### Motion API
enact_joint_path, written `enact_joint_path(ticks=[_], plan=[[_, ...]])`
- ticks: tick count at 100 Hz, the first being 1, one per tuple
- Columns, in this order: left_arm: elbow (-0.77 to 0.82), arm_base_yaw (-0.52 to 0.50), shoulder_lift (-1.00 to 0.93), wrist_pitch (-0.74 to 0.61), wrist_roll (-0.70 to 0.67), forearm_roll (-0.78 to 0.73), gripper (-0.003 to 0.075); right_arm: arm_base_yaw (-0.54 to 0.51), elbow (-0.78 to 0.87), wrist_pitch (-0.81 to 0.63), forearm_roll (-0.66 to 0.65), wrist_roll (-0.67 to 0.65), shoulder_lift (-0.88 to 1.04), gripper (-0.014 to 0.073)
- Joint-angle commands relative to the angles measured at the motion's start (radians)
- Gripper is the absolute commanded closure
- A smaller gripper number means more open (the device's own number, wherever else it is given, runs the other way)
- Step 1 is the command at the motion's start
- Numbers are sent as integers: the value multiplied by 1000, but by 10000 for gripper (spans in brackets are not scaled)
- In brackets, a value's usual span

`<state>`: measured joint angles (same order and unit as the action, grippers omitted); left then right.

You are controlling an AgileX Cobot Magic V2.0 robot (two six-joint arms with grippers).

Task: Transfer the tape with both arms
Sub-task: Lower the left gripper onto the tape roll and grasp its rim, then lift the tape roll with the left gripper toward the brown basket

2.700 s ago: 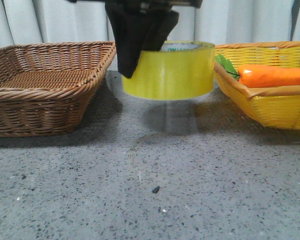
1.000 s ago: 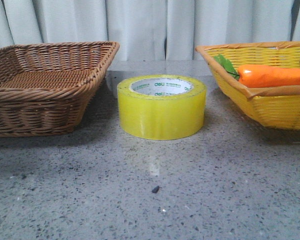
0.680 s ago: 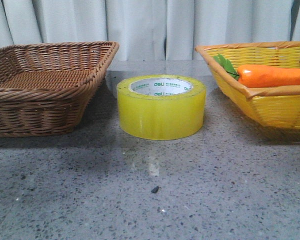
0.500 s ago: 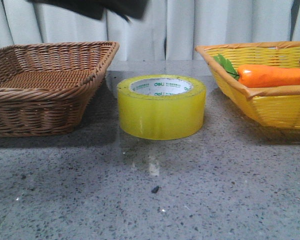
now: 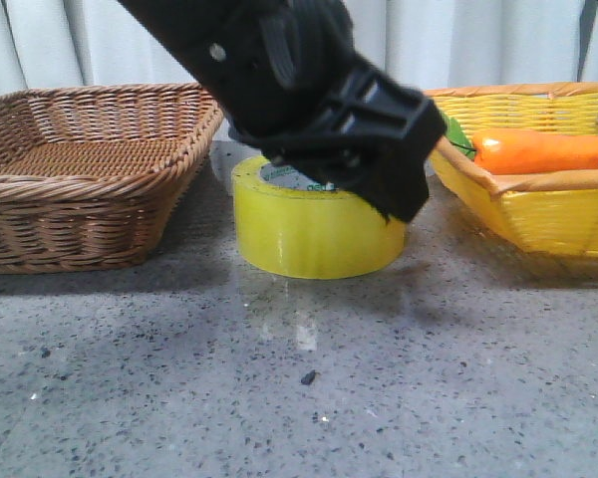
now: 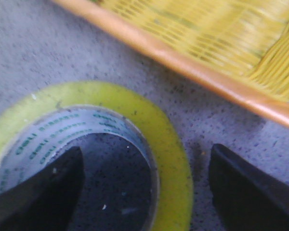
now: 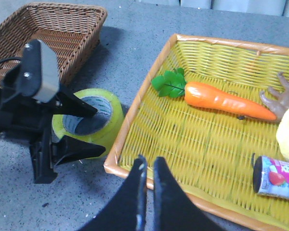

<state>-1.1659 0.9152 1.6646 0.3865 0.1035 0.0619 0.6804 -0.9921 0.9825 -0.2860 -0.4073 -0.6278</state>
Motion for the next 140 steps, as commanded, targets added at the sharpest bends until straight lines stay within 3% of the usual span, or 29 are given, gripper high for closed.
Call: enact_joint_path(ticks=[1,20,39,54,74,112,140], plan=[[-45,5,-11,-27,0,-5,220,-5,-23,-51,-30,-3,0,668],[-49,4,14,-22,0,-6,265,-5,-23,-42,-30,-3,0,668],[-49,4,14,-24,0,-6,451,-5,-23,-38,-30,-3,0,668],[-51,4,10,-24,0,-6,531,-5,-23,-26,-30,-3,0,668],[-113,4,-1,27,0,-19,533,-5,-23,-17,-30,-3,0,668],[-385,0,-3,247,0,-94,533,-5,-23,-15,-30,-3,0,668],[-424,-51,-65,315,-2,-136,533,-5,-23,-15,-30,-3,0,668]])
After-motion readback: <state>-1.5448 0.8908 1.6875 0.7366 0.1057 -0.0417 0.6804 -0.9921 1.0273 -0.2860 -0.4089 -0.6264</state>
